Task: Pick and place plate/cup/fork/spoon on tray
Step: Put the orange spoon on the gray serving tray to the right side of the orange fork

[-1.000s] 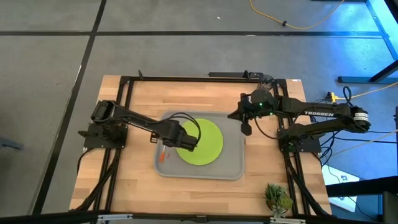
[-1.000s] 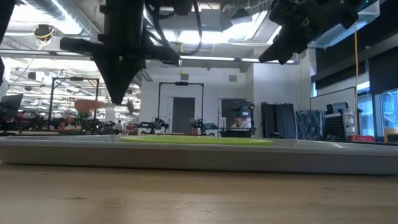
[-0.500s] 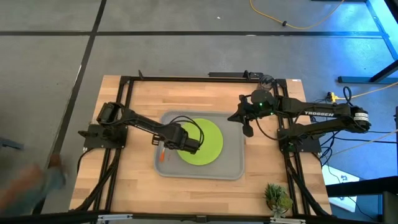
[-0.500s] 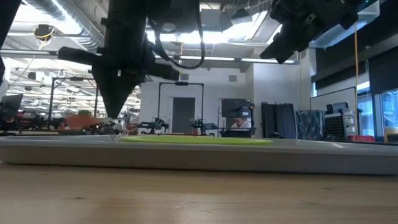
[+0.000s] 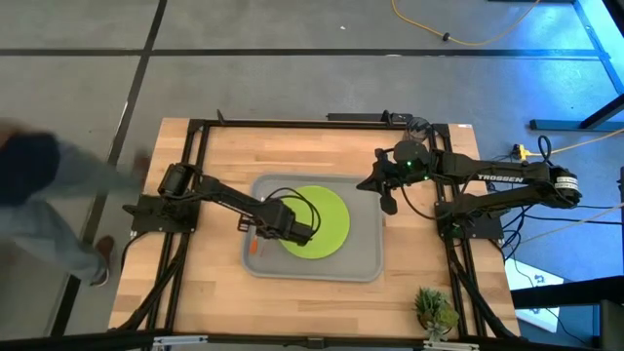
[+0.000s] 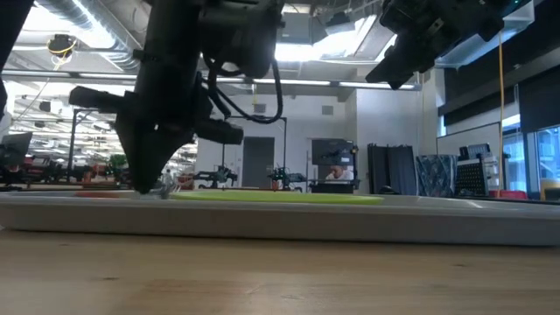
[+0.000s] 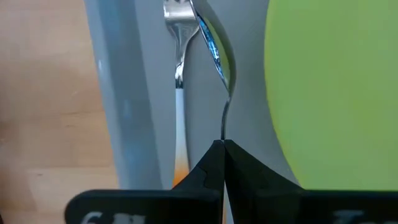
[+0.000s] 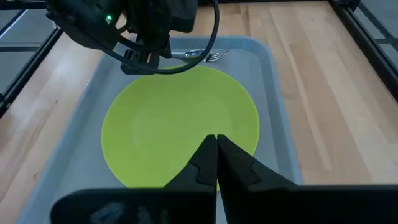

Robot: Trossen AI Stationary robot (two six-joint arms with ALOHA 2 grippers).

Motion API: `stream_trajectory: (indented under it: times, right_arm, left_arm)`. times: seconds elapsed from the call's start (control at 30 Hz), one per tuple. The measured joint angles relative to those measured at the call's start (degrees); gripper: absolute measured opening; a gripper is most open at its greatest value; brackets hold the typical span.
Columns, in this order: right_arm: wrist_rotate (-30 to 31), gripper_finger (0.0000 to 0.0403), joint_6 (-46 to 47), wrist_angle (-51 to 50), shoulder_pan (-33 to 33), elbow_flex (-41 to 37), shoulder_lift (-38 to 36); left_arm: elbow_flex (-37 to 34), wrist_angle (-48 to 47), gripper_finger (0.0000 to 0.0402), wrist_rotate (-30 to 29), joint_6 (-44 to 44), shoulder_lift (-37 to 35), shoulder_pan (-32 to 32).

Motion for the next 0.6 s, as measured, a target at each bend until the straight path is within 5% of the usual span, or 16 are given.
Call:
stream_trajectory:
  times: [0.6]
  right_arm:
    - [0.03, 0.0006, 0.06, -0.03, 0.00, 0.00, -0.01]
  left_arm:
    - [-3.72, 5.53, 0.0000, 1.02, -0.03, -0.09, 0.05]
